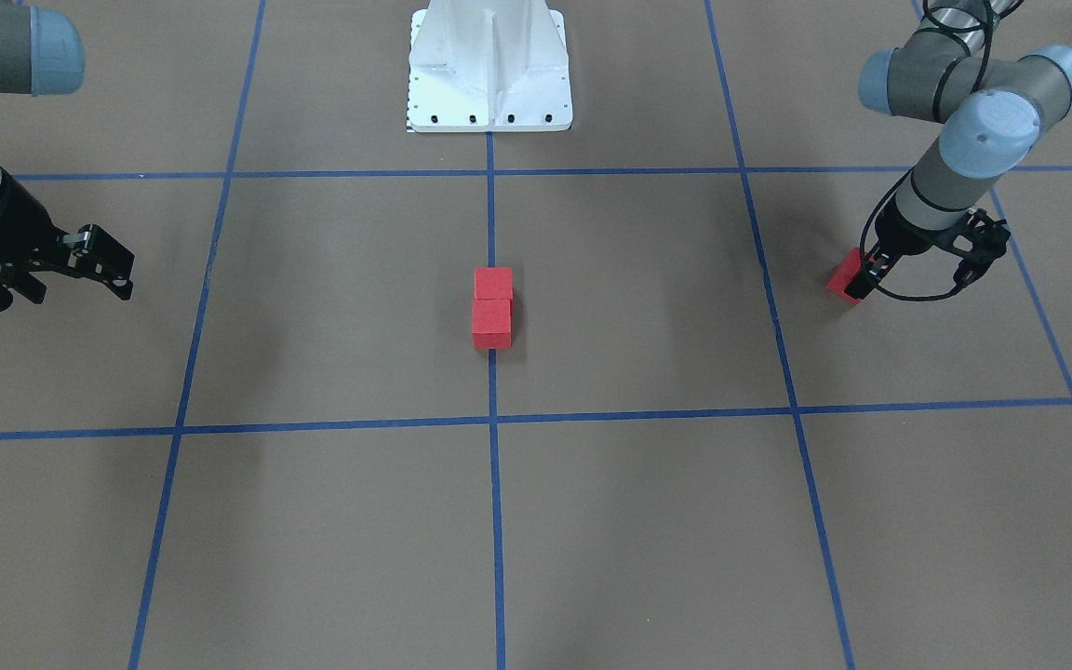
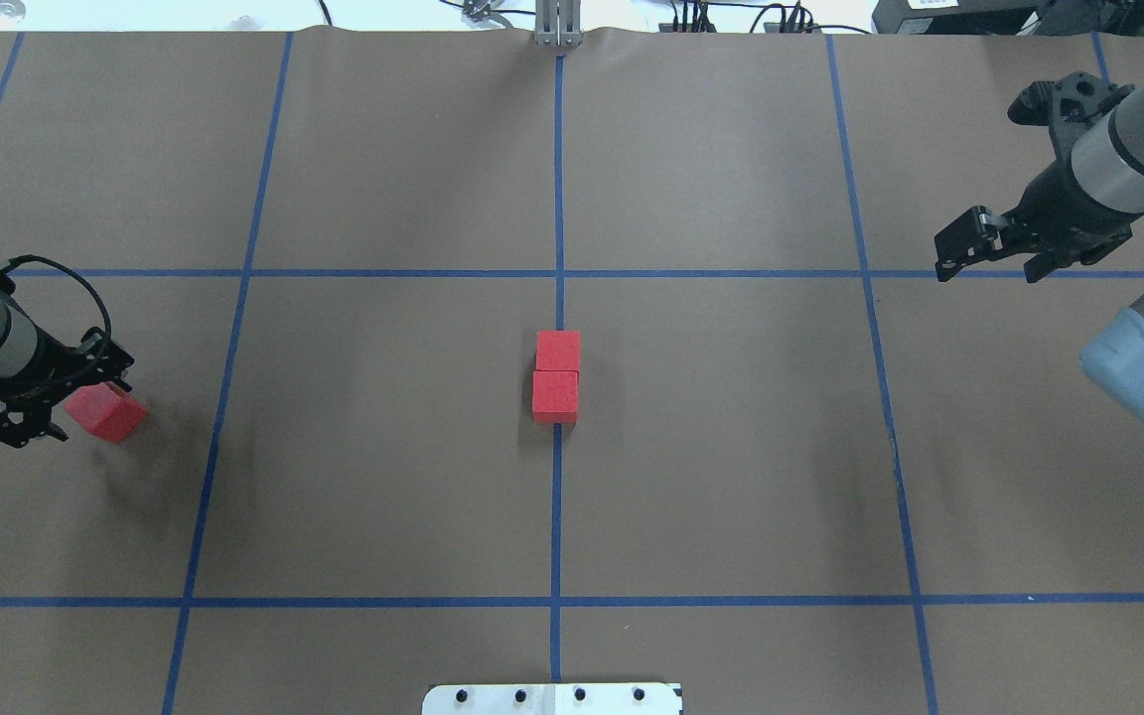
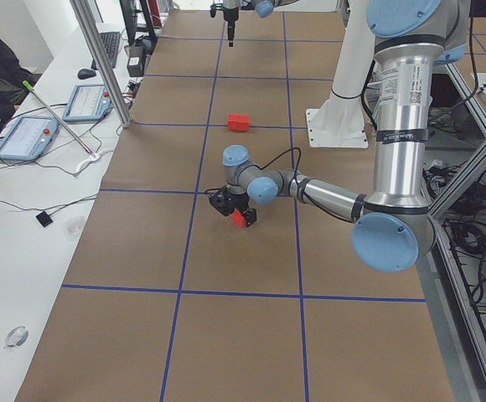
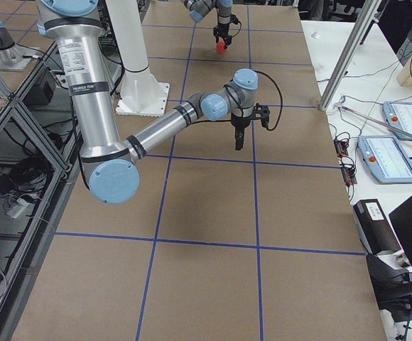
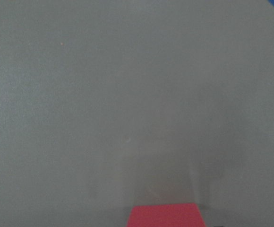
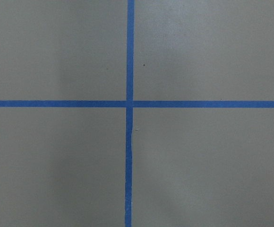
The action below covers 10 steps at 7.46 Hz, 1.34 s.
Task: Form red blocks into L shape at center
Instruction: 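Grasp the last red cube with the left gripper, then carry the red cube with the left gripper beside the farther stacked cube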
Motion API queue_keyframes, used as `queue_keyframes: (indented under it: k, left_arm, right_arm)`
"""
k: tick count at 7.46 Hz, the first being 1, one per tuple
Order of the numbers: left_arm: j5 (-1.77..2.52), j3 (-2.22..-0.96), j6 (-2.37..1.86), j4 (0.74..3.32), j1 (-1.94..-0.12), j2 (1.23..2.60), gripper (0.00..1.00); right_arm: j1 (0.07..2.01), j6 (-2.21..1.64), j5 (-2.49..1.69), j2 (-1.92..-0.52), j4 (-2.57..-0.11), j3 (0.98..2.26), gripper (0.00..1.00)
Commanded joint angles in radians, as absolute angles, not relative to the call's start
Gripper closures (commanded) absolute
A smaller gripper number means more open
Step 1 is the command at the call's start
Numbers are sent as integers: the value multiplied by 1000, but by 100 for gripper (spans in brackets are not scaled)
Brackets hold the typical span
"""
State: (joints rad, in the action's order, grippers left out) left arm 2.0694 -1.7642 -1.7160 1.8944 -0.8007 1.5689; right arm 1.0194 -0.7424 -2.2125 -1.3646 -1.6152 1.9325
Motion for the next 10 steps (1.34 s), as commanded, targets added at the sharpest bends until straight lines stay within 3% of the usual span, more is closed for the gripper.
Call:
queue_keyframes:
  k: [1,4,6,8,10]
  left_arm:
    - [2085,-1764,-1714,1893,-798,1581,100]
    - [2155,-1798,-1838,1823,-796,1736,100]
    - [2152,-1757,-1906,1632,-793,1949,100]
    - [2149,-1587,-2115,1606,-749,2174,100]
    - [2151,-1440,-2240,1611,-747,2310,100]
  right_arm:
    - [1020,-742,-2212,-1365,-1615,1936,0]
    - [1022,-742,-2212,-1368,-1615,1934,0]
    - [1020,-742,-2212,-1374,-1615,1933,0]
    - [1019,-741,-2214,-1376,-1615,1925,0]
    - [1019,-741,-2214,-1377,-1615,1924,0]
